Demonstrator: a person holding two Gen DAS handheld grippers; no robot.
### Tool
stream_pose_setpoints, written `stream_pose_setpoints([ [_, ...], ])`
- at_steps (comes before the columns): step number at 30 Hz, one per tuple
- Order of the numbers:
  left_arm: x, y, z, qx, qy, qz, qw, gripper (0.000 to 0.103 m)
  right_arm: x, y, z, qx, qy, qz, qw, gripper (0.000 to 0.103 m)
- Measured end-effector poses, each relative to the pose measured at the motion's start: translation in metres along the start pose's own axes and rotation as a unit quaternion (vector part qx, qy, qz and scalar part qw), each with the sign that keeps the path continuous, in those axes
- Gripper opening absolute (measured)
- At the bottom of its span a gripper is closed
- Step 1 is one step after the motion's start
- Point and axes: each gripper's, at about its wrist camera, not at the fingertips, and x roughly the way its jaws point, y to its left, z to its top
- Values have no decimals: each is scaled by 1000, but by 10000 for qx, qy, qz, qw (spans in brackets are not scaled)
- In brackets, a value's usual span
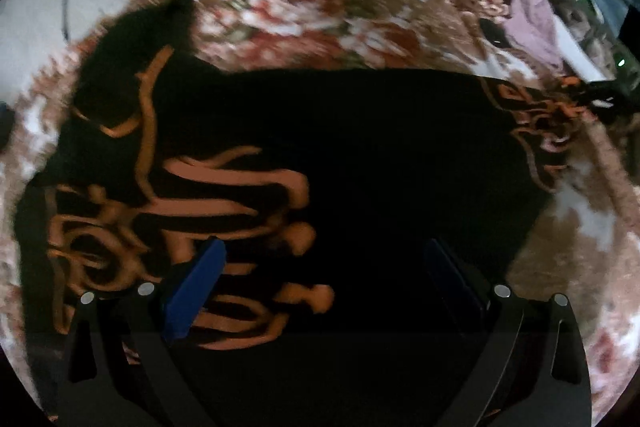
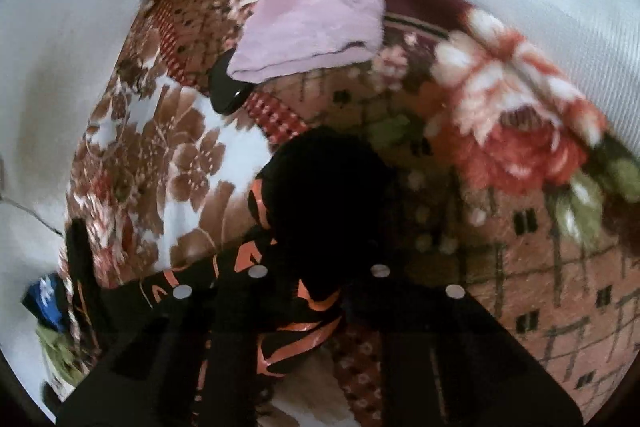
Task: Fold large clothes
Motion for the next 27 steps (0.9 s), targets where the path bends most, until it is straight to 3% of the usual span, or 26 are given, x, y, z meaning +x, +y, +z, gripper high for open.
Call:
stream_pose_setpoints([
  [4,-4,9,-6,111,-76,206,9997,98,-22,19,-3,-298,-198,29,9994,16],
  [7,11,17,-14,33,240,55,9997,98,-42,36,-6,-465,-330,109,9983,16],
  [9,33,16,-20,55,702,-136,9974,98,-59,46,-10,-433,-428,268,9978,16],
  [12,54,12,-27,179,908,-120,9956,98,-87,67,-21,-401,-568,624,9956,16],
  [16,59,9,-29,334,703,-102,9969,99,-128,115,-46,-647,-733,1016,9900,16],
  [19,48,16,-29,99,631,-289,9975,98,-149,157,-66,-771,-702,1387,9848,16],
  [23,5,35,-34,-298,303,-553,9976,98,-168,225,-96,-1268,-552,1810,9737,16],
  [27,-40,57,-49,-348,58,-678,9971,98,-175,305,-131,-1585,-408,2277,9599,16],
])
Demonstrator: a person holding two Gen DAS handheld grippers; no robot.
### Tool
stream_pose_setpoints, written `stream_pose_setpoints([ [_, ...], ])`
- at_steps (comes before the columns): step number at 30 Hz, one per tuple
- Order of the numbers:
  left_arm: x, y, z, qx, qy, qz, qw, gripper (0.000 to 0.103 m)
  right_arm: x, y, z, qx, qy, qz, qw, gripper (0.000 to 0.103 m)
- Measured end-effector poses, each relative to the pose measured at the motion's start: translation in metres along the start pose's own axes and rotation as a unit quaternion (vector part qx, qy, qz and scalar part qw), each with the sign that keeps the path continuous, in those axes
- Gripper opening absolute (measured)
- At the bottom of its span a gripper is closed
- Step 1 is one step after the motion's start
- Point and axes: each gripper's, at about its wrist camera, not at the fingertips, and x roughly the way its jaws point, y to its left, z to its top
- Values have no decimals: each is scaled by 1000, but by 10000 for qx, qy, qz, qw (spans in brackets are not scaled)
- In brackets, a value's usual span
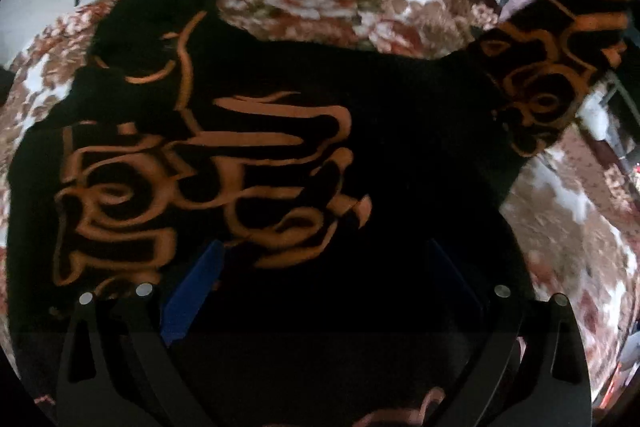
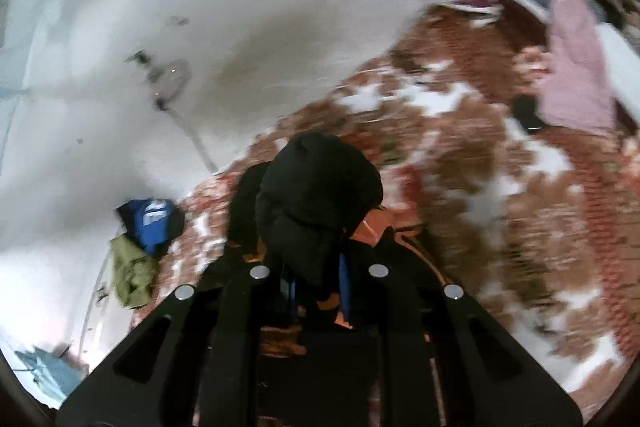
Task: Fold large clothes
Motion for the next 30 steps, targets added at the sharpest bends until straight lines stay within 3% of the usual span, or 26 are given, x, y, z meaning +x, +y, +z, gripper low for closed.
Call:
stream_pose_setpoints([
  [7,-72,75,-38,-251,-143,37,9996,98,83,121,-25,-280,156,495,9983,16],
  [14,-119,189,-86,-653,-123,291,9974,98,194,233,-82,-617,569,316,9960,16],
  [17,-126,233,-109,-876,-63,368,9955,98,266,277,-129,-680,872,160,9937,16],
  [22,-127,293,-142,-1346,141,380,9901,98,351,305,-210,-805,1448,-512,9849,16],
  [25,-126,314,-153,-1461,155,375,9884,98,386,307,-248,-1205,1640,-976,9742,17],
  [29,-119,336,-156,-1463,116,451,9881,98,419,303,-286,-1674,1848,-1379,9585,31],
  [30,-117,340,-156,-1488,108,444,9878,98,422,304,-292,-1757,1899,-1425,9554,41],
])
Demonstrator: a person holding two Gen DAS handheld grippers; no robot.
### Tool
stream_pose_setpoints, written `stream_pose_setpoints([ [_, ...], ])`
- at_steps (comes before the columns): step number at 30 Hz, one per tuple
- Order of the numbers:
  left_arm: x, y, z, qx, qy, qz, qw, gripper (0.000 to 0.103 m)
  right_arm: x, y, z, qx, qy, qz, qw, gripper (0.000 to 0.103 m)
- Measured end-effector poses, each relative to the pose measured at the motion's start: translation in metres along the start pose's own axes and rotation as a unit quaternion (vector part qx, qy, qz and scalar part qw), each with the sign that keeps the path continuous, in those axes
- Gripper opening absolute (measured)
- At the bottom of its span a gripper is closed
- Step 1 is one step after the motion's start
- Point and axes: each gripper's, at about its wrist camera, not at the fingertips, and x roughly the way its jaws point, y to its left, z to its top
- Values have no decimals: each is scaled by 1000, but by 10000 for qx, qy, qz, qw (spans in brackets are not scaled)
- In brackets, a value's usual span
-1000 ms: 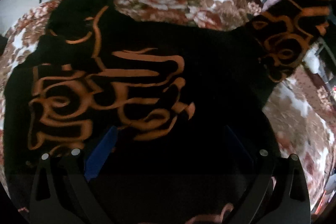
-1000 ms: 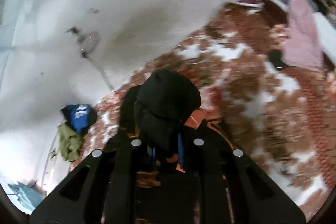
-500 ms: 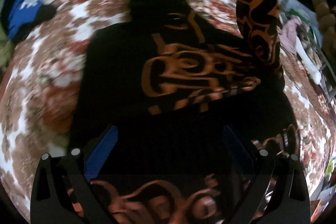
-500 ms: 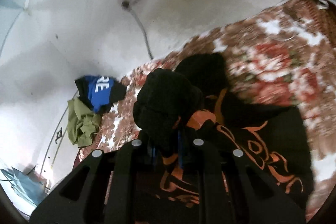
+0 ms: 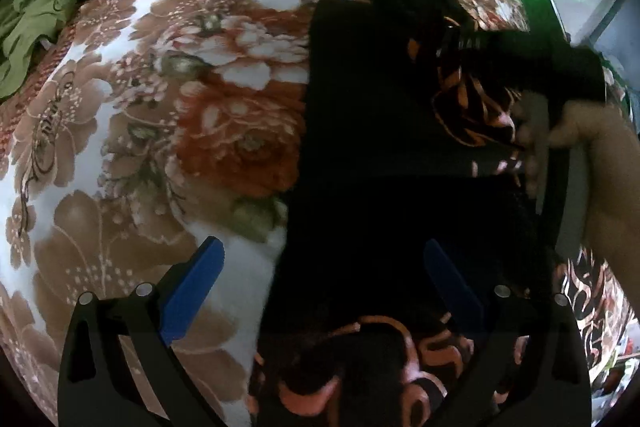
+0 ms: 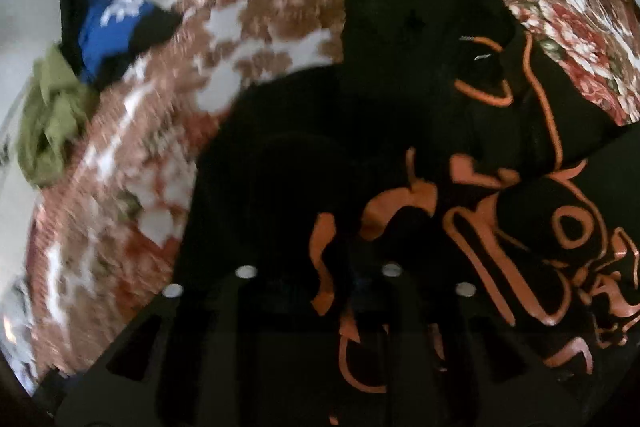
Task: Fold large clothes
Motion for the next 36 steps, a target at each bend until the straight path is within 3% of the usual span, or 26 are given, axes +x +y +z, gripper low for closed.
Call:
stream_pose_setpoints([
  [2,3,2,4,-39,-19,-20,10000,98,1,6,-5,-100,75,36,9999,86],
  [3,3,1,5,-28,-36,-15,10000,98,-6,9,-8,-64,74,384,9992,99],
  [7,3,-8,16,52,-84,94,9999,98,-47,17,-18,-81,102,824,9965,98],
  [10,-1,-18,28,11,-159,147,9998,98,-82,2,-8,-109,-34,792,9968,98],
  [14,-5,-43,51,82,-331,177,9993,98,-107,-56,16,129,-156,402,9990,99],
  [16,-3,-59,62,177,-377,182,9990,98,-111,-96,24,111,-187,-135,9997,99],
  [20,4,-93,92,458,-513,187,9975,98,-107,-175,27,94,77,-1020,9947,99],
  [24,28,-123,130,814,-336,111,9960,98,-99,-221,16,-169,350,-1504,9879,98],
  [28,58,-138,166,829,8,-328,9960,98,-84,-251,1,-153,631,-1484,9868,98],
  [31,82,-144,179,953,345,-214,9946,97,-66,-259,-10,-43,861,-1338,9873,98],
  [33,98,-147,183,1055,566,-173,9927,89,-61,-261,-16,-45,886,-1293,9876,98],
  [35,108,-148,183,1179,745,-246,9899,67,-59,-261,-19,-43,858,-1285,9880,98],
  [36,113,-149,183,1235,833,-240,9885,63,-58,-262,-20,-16,852,-1275,9882,98],
])
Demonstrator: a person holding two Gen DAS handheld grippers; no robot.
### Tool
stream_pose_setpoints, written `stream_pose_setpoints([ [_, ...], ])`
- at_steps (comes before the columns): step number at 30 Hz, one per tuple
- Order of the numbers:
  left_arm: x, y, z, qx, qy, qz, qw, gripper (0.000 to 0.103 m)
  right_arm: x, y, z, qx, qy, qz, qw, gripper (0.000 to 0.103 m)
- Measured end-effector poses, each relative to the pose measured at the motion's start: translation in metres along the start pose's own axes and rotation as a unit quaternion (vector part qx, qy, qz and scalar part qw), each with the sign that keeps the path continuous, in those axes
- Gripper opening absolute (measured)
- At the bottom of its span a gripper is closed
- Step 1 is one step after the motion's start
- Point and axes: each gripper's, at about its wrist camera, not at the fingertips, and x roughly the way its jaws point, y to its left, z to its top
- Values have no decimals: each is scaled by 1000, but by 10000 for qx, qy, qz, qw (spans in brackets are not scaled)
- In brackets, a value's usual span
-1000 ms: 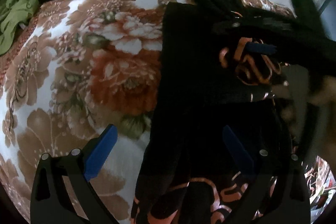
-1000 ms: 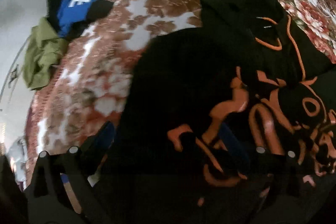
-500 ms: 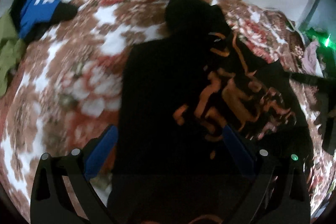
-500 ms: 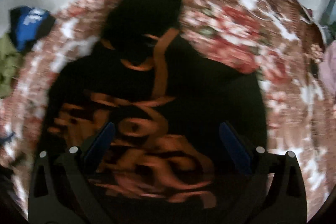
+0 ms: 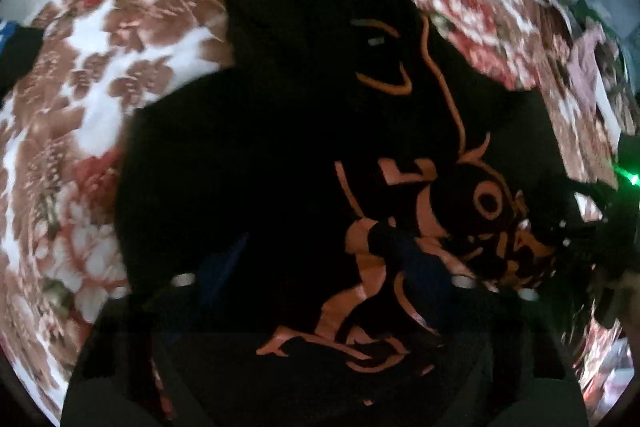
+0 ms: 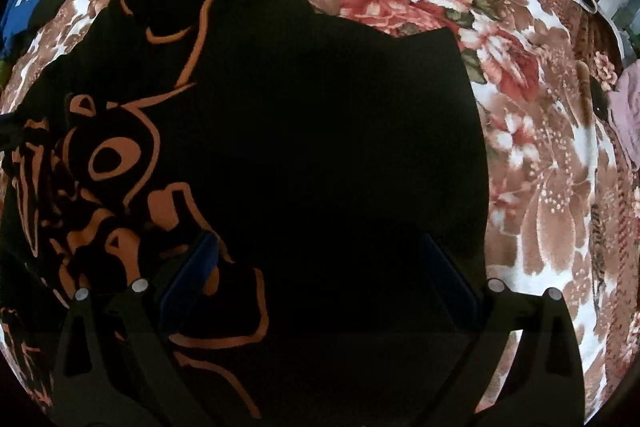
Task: Fold large clothes
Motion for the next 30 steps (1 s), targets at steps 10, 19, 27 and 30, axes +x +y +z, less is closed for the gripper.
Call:
stream_pose_setpoints([
  [10,-18,0,1,323,-26,-339,9989,8,2,-3,4,107,131,81,9998,98],
  [19,-98,-1,33,1111,-1115,-851,9839,8,-12,-12,19,777,139,497,9956,99],
  [27,-81,29,-52,1773,-832,-1191,9734,8,-4,-2,12,864,210,346,9954,99],
  [30,-57,46,-96,1659,-382,-1078,9795,8,-6,8,9,702,206,129,9972,99],
])
